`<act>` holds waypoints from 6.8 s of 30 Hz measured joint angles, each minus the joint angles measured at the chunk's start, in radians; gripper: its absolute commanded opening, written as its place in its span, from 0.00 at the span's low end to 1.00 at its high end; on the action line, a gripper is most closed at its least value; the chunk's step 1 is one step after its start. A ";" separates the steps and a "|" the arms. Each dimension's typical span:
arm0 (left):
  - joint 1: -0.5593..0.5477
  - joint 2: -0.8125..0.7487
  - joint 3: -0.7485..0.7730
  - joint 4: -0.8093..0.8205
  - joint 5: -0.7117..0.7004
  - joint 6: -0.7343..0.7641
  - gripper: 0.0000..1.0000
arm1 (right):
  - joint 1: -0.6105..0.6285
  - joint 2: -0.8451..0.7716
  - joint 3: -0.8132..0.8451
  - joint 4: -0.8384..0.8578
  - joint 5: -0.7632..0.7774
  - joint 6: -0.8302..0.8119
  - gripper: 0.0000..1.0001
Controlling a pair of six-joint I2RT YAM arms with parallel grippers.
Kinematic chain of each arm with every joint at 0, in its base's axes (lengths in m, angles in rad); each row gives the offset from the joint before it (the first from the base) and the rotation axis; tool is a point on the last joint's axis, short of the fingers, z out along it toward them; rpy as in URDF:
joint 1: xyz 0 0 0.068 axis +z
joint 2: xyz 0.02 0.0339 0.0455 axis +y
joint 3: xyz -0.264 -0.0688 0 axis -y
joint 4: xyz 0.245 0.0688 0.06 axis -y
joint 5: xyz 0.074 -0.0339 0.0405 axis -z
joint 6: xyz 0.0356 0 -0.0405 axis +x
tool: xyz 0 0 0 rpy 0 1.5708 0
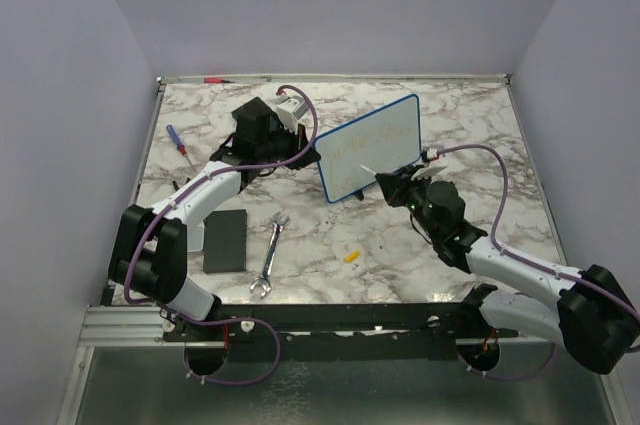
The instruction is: Write a sentence on the whiteboard
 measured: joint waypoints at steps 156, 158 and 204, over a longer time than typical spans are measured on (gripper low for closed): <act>0.000 -0.003 0.000 -0.006 -0.002 0.000 0.00 | 0.000 0.188 0.032 0.077 0.100 -0.034 0.01; 0.000 -0.003 0.000 -0.006 -0.002 0.000 0.00 | 0.000 0.197 0.032 0.082 0.094 -0.031 0.01; -0.001 -0.004 0.000 -0.008 -0.005 0.000 0.00 | 0.026 0.197 0.027 0.087 0.023 -0.029 0.01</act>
